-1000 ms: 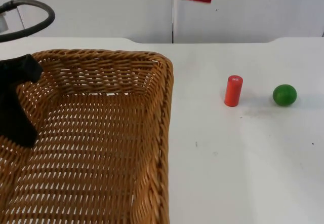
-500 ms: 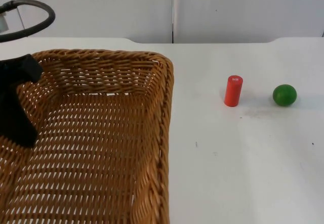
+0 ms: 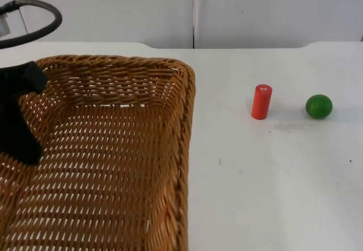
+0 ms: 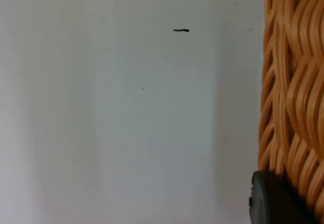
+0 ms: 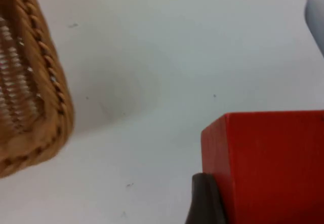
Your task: Pick up the basket with the left hand and place the object to the left of the red cylinder into the basket with the right hand.
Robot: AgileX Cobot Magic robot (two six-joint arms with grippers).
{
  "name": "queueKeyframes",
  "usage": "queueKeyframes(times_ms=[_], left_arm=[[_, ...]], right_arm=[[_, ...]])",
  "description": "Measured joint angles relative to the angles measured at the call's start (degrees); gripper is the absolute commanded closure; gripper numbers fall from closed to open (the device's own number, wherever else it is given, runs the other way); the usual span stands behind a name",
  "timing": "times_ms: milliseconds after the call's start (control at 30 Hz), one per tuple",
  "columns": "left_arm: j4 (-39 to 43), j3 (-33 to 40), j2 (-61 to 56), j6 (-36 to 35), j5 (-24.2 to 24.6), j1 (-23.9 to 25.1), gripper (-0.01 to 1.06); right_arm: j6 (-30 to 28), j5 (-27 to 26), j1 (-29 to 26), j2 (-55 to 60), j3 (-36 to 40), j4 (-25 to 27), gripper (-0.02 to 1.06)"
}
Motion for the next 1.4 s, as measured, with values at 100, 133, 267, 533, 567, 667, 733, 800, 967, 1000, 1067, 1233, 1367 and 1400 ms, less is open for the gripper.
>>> queueKeyframes(times_ms=[100, 133, 267, 533, 567, 667, 733, 800, 967, 1000, 1067, 1233, 1367, 1400], left_arm=[[0.0, 0.0, 0.0, 0.0, 0.0, 0.0, 1.05], [0.0, 0.0, 0.0, 0.0, 0.0, 0.0, 1.05], [0.0, 0.0, 0.0, 0.1, 0.0, 0.0, 1.05], [0.0, 0.0, 0.0, 0.21, 0.0, 0.0, 1.05], [0.0, 0.0, 0.0, 0.21, 0.0, 0.0, 1.05], [0.0, 0.0, 0.0, 0.31, 0.0, 0.0, 1.05], [0.0, 0.0, 0.0, 0.43, 0.0, 0.0, 1.05], [0.0, 0.0, 0.0, 0.43, 0.0, 0.0, 1.05], [0.0, 0.0, 0.0, 0.43, 0.0, 0.0, 1.05], [0.0, 0.0, 0.0, 0.43, 0.0, 0.0, 1.05], [0.0, 0.0, 0.0, 0.43, 0.0, 0.0, 1.05], [0.0, 0.0, 0.0, 0.43, 0.0, 0.0, 1.05], [0.0, 0.0, 0.0, 0.53, 0.0, 0.0, 1.05], [0.0, 0.0, 0.0, 0.53, 0.0, 0.0, 1.05]], right_arm=[[1.71, 0.0, 3.64, 0.0, 0.0, -2.59, 1.05], [1.71, 0.0, 3.64, 0.0, 0.0, -2.59, 1.05], [4.62, 0.0, 8.7, 0.0, 0.0, -5.24, 1.05], [10.09, 0.0, 14.73, 0.0, 0.0, -6.34, 1.05], [10.68, 0.03, 15.91, 0.0, 0.0, -6.34, 1.05], [12.05, 0.03, 17.65, -0.12, 0.67, -6.34, 1.05], [13.35, 0.03, 19.58, -0.36, 3.2, -6.34, 1.05], [13.72, -0.69, 20.74, -0.36, 6.05, -6.34, 1.05], [14.34, -5.0, 22.15, -0.36, 12.06, -6.34, 1.05], [14.34, -5.0, 22.15, -0.36, 12.06, -6.34, 1.05], [14.99, -7.86, 22.77, -0.36, 14.88, -6.46, 1.05], [15.3, -11.91, 24.34, -0.36, 18.63, -7.02, 1.05], [15.48, -14.72, 25.58, -0.36, 21.27, -7.4, 1.05], [15.8, -15.68, 26.01, -0.36, 22.16, -7.55, 1.05]])
